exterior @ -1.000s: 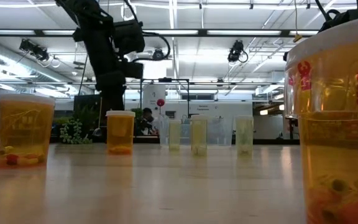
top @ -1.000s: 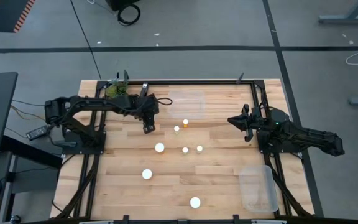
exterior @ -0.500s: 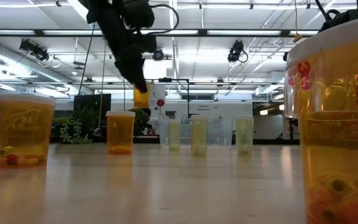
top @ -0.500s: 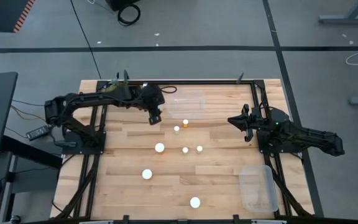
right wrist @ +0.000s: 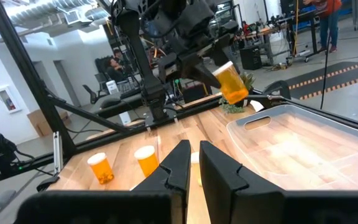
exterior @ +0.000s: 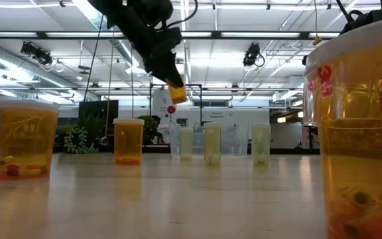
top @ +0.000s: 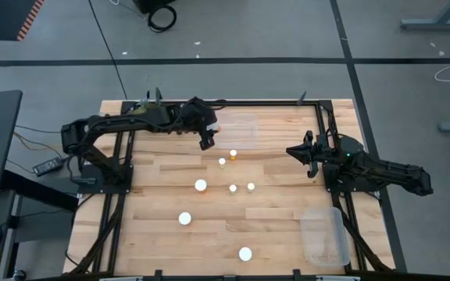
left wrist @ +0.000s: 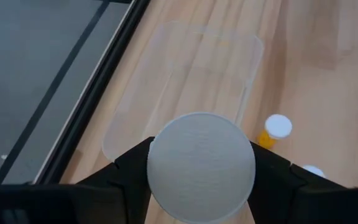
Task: Pick and place medicine bottles into bin by pill shape (circle, oval)
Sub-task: Put the orange capsule bottle into the top transparent bin
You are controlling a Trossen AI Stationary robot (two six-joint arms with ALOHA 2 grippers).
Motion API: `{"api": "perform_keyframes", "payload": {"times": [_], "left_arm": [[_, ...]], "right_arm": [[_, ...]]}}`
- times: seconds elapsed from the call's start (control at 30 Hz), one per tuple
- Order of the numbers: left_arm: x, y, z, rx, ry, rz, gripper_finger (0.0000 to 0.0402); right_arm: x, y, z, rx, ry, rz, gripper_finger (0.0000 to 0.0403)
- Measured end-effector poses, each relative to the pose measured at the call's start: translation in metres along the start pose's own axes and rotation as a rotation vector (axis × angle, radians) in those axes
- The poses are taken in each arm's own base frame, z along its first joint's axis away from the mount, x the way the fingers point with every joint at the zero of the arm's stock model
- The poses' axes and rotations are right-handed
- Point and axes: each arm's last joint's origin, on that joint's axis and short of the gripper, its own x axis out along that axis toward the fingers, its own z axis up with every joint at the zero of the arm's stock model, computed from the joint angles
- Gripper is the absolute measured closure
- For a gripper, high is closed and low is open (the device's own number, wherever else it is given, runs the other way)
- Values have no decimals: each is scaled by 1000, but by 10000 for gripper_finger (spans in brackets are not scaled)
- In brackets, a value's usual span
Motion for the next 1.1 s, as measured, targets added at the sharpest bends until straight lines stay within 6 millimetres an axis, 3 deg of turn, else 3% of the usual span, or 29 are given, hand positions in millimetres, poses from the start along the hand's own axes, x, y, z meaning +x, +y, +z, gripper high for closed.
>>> {"api": "perform_keyframes", "payload": {"times": [0.27, 0.8, 1.1], "left_arm": [[32, -4, 3, 15, -23, -6, 184], [94, -6, 49, 152, -30, -41, 187], [117, 10, 61, 91, -9, -92, 186]], "right_arm": [[0, 0, 0, 0, 0, 0, 362], [0, 0, 0, 0, 0, 0, 362], [0, 0, 0, 0, 0, 0, 362]]}}
